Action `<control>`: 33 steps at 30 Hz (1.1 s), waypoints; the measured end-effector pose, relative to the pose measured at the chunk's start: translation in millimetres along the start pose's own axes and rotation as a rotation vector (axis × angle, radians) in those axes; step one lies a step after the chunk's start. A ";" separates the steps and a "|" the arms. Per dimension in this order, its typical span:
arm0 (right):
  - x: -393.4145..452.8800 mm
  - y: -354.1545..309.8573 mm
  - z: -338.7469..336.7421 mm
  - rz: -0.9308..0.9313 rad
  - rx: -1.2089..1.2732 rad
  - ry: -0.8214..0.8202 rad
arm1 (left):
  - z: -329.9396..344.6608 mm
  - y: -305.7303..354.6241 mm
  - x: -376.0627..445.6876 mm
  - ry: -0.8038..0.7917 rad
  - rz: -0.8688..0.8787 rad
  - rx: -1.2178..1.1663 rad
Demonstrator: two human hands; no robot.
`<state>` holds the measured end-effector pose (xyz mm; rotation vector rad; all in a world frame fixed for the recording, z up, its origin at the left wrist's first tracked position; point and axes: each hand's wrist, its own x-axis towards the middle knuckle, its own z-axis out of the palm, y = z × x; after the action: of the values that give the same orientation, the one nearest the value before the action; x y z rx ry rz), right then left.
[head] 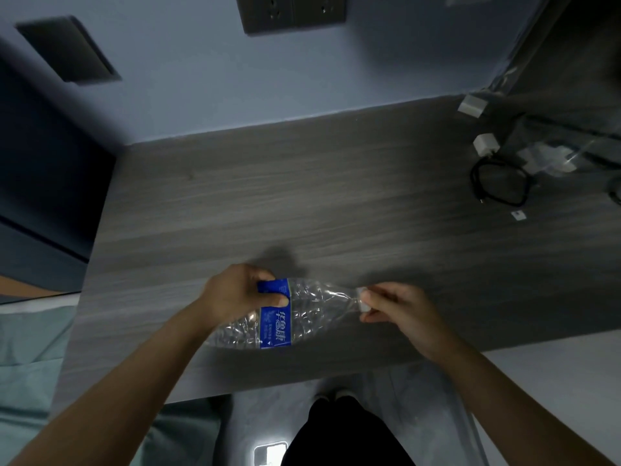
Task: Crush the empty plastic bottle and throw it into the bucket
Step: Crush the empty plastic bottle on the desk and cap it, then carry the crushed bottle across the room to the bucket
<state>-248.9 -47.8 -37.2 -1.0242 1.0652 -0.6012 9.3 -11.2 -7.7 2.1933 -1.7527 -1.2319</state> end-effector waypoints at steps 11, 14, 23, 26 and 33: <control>1.0 7.2 -5.3 0.024 0.085 0.055 | 5.9 8.1 -14.6 0.022 -0.006 -0.092; -3.6 5.7 -8.0 0.019 0.015 0.053 | 6.3 13.7 -22.5 -0.082 -0.010 -0.144; -46.3 8.3 -41.6 0.057 -0.085 0.184 | 24.8 27.3 -44.6 -0.054 0.039 -0.192; -74.7 18.4 -57.1 0.075 -0.047 0.255 | 39.0 35.0 -50.4 0.004 0.101 -0.143; -152.2 72.0 -75.3 0.227 0.001 0.477 | 80.5 45.7 -62.4 -0.014 0.274 -0.008</control>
<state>-382.8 78.5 -47.2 -0.7577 1.5756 -0.6761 -77.9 58.4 -5.5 1.8638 -1.9677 -1.1876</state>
